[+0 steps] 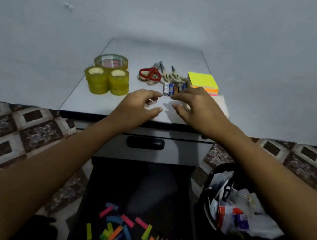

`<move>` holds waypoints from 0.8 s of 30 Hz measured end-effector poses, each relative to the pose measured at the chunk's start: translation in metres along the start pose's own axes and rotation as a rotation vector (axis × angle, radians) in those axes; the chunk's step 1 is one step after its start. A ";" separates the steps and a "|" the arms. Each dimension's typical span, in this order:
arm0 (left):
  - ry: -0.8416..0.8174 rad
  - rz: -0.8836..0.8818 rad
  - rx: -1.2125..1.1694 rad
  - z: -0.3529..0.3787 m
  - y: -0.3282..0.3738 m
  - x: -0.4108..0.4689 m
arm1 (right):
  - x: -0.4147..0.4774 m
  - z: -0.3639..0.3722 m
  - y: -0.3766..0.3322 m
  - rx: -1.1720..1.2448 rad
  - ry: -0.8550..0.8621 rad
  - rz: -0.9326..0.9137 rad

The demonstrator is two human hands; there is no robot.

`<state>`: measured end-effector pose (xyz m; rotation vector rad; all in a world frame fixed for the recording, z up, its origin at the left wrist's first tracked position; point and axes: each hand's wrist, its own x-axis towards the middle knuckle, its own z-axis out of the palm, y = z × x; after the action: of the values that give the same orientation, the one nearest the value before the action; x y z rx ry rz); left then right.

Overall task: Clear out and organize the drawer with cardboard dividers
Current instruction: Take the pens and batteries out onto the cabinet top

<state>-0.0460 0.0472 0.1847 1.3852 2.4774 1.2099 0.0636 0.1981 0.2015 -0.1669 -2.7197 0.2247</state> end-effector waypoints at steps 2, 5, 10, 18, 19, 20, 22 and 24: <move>-0.012 0.048 0.018 0.000 -0.004 -0.029 | -0.024 0.004 -0.009 0.049 -0.010 0.000; -0.008 0.166 0.100 0.006 -0.016 -0.071 | -0.059 0.022 -0.022 0.109 -0.052 -0.006; -0.111 0.045 0.034 0.030 -0.049 -0.134 | -0.114 0.070 -0.040 0.229 -0.173 0.049; -0.535 -0.373 0.034 0.081 -0.108 -0.178 | -0.174 0.158 -0.045 0.350 -0.597 0.199; -0.561 -0.400 0.029 0.086 -0.112 -0.178 | -0.176 0.166 -0.044 0.342 -0.665 0.209; -0.575 -0.417 0.021 0.091 -0.116 -0.178 | -0.178 0.174 -0.042 0.333 -0.728 0.215; -0.596 -0.432 0.016 0.102 -0.124 -0.180 | -0.179 0.188 -0.037 0.300 -0.822 0.204; -0.644 -0.443 0.034 0.111 -0.129 -0.184 | -0.181 0.197 -0.032 0.262 -0.872 0.204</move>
<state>0.0175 -0.0595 -0.0328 0.9435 2.1620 0.5226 0.1457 0.1137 -0.0405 -0.3330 -3.4771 0.8894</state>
